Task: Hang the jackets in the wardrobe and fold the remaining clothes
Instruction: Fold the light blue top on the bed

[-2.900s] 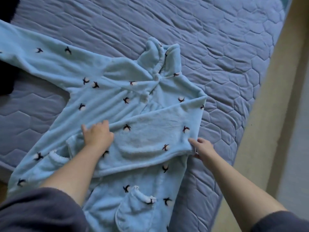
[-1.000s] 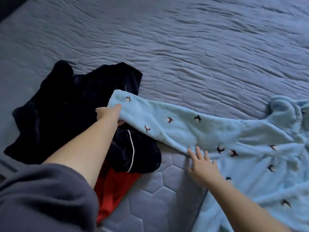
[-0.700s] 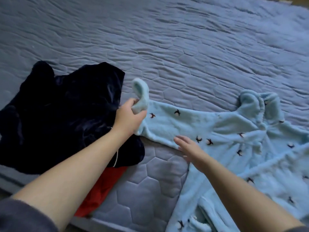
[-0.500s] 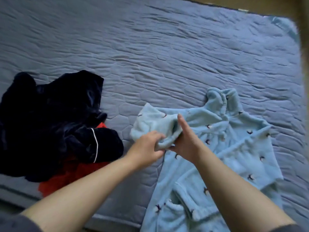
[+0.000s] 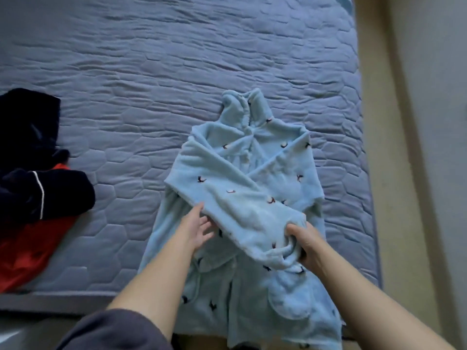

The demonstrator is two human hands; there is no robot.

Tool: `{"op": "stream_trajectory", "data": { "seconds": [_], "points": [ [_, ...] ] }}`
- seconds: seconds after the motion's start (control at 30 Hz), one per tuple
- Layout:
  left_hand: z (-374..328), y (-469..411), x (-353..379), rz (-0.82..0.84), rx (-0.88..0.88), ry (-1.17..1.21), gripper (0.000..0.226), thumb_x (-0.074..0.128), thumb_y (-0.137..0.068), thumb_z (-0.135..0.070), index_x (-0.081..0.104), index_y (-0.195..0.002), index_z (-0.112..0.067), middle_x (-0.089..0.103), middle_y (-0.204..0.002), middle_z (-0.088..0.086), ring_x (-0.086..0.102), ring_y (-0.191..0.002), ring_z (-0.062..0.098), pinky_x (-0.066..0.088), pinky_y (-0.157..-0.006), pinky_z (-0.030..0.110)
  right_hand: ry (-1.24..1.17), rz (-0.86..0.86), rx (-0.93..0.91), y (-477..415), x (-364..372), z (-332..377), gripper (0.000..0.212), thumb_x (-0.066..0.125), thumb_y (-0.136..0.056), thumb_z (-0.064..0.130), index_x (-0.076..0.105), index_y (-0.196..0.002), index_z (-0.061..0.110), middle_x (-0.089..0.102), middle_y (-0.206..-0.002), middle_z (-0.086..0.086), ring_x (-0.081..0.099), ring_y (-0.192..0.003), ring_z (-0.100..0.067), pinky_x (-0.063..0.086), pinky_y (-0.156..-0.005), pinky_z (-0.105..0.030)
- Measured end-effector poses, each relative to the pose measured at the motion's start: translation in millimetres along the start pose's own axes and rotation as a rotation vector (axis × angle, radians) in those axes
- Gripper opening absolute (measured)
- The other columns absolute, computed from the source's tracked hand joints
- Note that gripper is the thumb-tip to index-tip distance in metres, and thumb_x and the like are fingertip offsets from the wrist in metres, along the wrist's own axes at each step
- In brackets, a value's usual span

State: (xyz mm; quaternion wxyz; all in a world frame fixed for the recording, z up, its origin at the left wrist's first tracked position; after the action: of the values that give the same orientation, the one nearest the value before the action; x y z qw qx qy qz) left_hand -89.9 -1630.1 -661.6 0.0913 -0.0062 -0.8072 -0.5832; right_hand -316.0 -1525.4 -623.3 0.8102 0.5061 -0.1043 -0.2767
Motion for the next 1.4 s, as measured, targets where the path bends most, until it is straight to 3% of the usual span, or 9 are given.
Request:
{"op": "stream_trajectory", "data": {
  "seconds": [0.1, 0.27, 0.37, 0.43, 0.63, 0.83, 1.03, 1.17, 1.4],
  "points": [
    [24.4, -21.0, 10.7, -0.113, 0.029, -0.142, 0.015, 0.054, -0.092, -0.022, 0.055, -0.078, -0.016, 0.058, -0.069, -0.001, 0.057, -0.057, 0.013, 0.042, -0.061, 0.028, 0.081, -0.115, 0.149, -21.3, -51.5, -56.4, 0.018, 0.043, -0.079, -0.008, 0.048, -0.085, 0.009, 0.052, -0.077, -0.015, 0.053, -0.065, -0.028, 0.047, -0.057, -0.037],
    [45.5, -37.5, -1.4, -0.239, 0.008, -0.513, 0.009, 0.055, -0.088, -0.021, 0.059, -0.087, -0.012, 0.055, -0.074, 0.002, 0.052, -0.061, 0.019, 0.046, -0.058, 0.030, 0.193, -0.123, 0.301, -40.5, -69.5, -113.0, 0.020, 0.049, -0.082, -0.004, 0.047, -0.094, 0.011, 0.044, -0.068, -0.011, 0.039, -0.050, -0.019, 0.033, -0.051, -0.025],
    [21.9, -30.5, -10.0, -0.412, 0.223, -1.074, 0.016, 0.053, -0.085, -0.020, 0.057, -0.098, -0.013, 0.057, -0.083, 0.002, 0.056, -0.084, 0.027, 0.046, -0.075, 0.034, 0.497, -0.204, 0.187, -43.5, -67.3, -99.7, 0.049, 0.061, -0.081, 0.012, 0.041, -0.126, 0.013, 0.055, -0.109, -0.018, 0.057, -0.092, -0.032, 0.047, -0.072, -0.035],
    [4.3, -26.3, -7.8, -0.457, 0.401, -1.314, 0.025, 0.052, -0.086, -0.022, 0.053, -0.110, -0.014, 0.053, -0.107, 0.003, 0.053, -0.105, 0.027, 0.044, -0.085, 0.034, 0.785, -0.341, 0.029, -41.4, -69.2, -77.3, 0.068, 0.060, -0.081, 0.020, 0.030, -0.142, 0.015, 0.039, -0.140, -0.015, 0.042, -0.125, -0.035, 0.039, -0.098, -0.042],
    [-54.5, -39.3, 15.9, -0.499, 0.763, -1.583, 0.055, 0.051, -0.087, -0.018, 0.038, -0.140, -0.013, 0.032, -0.147, 0.010, 0.033, -0.132, 0.029, 0.033, -0.103, 0.042, 1.155, -0.264, -0.435, -56.1, -17.8, -18.4, 0.063, 0.055, -0.085, 0.022, 0.031, -0.143, 0.020, 0.027, -0.152, -0.004, 0.028, -0.138, -0.023, 0.032, -0.107, -0.042],
    [-130.6, -85.1, -12.4, -0.662, 0.719, -1.088, 0.068, 0.058, -0.087, -0.032, 0.028, -0.145, -0.013, 0.031, -0.150, 0.013, 0.033, -0.136, 0.031, 0.029, -0.107, 0.045, 1.258, -0.223, -0.656, -99.8, 65.9, 33.2, 0.061, 0.051, -0.091, 0.035, 0.029, -0.146, 0.021, 0.026, -0.153, -0.005, 0.027, -0.139, -0.024, 0.026, -0.111, -0.043],
    [-151.2, -145.6, -46.7, -0.328, 0.593, -0.949, 0.029, 0.054, -0.091, -0.030, 0.066, -0.100, -0.005, 0.067, -0.105, 0.018, 0.062, -0.100, 0.035, 0.050, -0.087, 0.042, 1.057, -0.161, -0.575, -154.9, 148.9, 84.5, 0.054, 0.042, -0.094, 0.053, 0.042, -0.138, 0.020, 0.045, -0.136, -0.014, 0.039, -0.128, -0.033, 0.035, -0.104, -0.044],
    [-157.3, -159.8, -80.8, -0.349, 0.615, -0.835, 0.035, 0.050, -0.097, -0.030, 0.065, -0.085, -0.001, 0.066, -0.089, 0.021, 0.062, -0.091, 0.034, 0.044, -0.071, 0.037, 1.195, -0.171, -0.563, -172.0, 186.9, 116.5, 0.045, 0.035, -0.094, 0.059, 0.059, -0.094, 0.021, 0.059, -0.116, -0.012, 0.054, -0.110, -0.030, 0.040, -0.082, -0.036],
    [-142.5, -165.6, -98.2, -0.008, 0.557, -0.744, 0.013, 0.070, -0.085, -0.028, 0.069, -0.076, -0.020, 0.071, -0.071, -0.010, 0.064, -0.063, 0.004, 0.048, -0.054, 0.019, 0.885, 0.074, -0.639, -172.5, 282.7, 155.4, 0.022, 0.058, -0.089, 0.028, 0.055, -0.073, 0.015, 0.050, -0.065, -0.001, 0.049, -0.070, -0.019, 0.037, -0.056, -0.027]
  ]
}}
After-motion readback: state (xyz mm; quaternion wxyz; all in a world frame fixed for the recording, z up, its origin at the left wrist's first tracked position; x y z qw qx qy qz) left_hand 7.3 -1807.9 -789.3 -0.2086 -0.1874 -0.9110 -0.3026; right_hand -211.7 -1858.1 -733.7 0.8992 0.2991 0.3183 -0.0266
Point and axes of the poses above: each hand's wrist, its own y-axis away from the middle knuckle, its own x-axis out of the palm, z = x × y, the point moved 5 cm from there along -y, towards the middle knuckle
